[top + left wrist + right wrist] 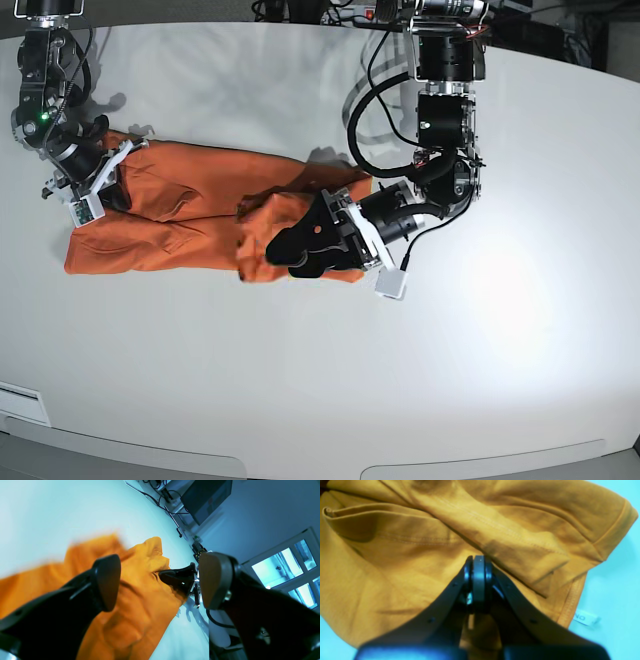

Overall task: Fold the T-shirt properly
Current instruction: 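Lift the hem end with the left gripper and fold it toward the right gripper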

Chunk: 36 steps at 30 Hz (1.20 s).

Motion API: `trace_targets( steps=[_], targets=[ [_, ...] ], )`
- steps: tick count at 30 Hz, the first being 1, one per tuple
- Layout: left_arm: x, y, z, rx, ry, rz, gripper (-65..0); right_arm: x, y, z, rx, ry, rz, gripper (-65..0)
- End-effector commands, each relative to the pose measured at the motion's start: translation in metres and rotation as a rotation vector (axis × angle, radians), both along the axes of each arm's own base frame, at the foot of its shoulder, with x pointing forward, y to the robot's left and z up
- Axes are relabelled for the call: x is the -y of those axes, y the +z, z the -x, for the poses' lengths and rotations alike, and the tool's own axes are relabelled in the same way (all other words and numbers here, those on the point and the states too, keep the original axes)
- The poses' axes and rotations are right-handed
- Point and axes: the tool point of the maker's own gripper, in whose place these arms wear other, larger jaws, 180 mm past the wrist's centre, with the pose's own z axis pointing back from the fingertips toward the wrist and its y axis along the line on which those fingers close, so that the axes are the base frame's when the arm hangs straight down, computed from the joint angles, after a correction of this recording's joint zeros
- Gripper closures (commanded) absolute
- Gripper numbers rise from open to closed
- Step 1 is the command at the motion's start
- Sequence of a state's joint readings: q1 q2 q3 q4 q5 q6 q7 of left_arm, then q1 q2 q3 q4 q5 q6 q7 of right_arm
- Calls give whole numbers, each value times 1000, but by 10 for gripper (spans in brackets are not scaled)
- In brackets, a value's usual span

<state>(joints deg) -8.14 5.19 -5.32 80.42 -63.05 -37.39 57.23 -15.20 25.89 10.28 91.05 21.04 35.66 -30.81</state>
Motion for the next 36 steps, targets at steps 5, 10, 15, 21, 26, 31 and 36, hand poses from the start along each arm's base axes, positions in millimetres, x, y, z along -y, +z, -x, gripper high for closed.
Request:
trace_targets(
  steps=[5,10,15,21,26,31,36],
  targets=[
    [1,19,-5,64,-4,33,-479,11,-9,11,-68,14,63,0],
    [3,9,-3,78,-15,-36,0,11,-9,11,-68,14,63,0],
    [-1,-27,-8,44,12,-245,0,11,-9,11,-67,14,63,0],
    [-8,-66,-13,-20,82,-450,0,11,0,-1,-34,12,61,0],
    [-17,-95,11,-60,50,-520,0,4,31,-23,62,-3,-13,0],
    [-40,-116,26,-94,62,-569,0,21,87,-50,220,-56,-26,0],
    [-74,-130,32,-109,60,-658,0,73,122,-56,262,-267,-45,-320]
  ],
)
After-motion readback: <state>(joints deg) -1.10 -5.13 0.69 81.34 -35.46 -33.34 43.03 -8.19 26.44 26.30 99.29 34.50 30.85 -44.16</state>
